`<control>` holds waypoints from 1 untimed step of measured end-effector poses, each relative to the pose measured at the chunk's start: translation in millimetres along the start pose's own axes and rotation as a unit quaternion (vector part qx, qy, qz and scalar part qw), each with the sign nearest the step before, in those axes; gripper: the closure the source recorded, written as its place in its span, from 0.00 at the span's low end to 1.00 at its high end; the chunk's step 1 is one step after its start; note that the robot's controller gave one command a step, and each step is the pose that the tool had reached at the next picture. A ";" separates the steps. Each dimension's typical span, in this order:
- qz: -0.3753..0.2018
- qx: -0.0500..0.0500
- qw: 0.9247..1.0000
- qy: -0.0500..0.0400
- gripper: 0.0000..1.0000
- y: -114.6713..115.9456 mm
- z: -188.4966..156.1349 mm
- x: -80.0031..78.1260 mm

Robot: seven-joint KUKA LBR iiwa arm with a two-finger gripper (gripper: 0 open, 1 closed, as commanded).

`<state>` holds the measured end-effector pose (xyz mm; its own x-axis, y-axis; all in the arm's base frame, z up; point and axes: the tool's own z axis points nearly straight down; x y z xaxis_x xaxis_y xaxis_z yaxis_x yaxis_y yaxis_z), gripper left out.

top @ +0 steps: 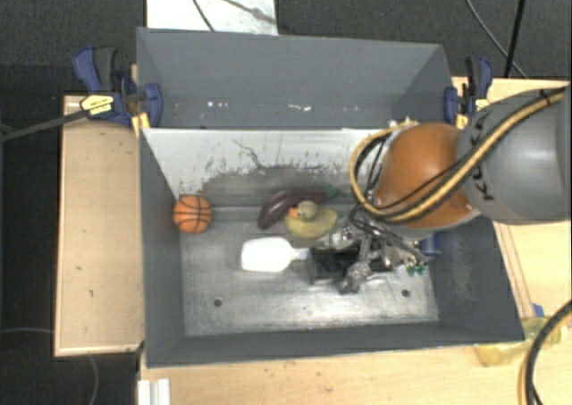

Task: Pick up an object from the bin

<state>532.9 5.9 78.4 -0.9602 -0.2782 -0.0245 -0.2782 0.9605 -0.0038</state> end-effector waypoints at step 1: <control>0.000 0.000 1.000 0.000 1.00 0.0 0.0 0.0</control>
Offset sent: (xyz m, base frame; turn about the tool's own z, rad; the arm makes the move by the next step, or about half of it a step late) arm 0.0042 0.0043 0.1199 -0.0021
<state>532.9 5.9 78.5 -0.9603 -0.2778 -0.0245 -0.2778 0.9606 -0.0038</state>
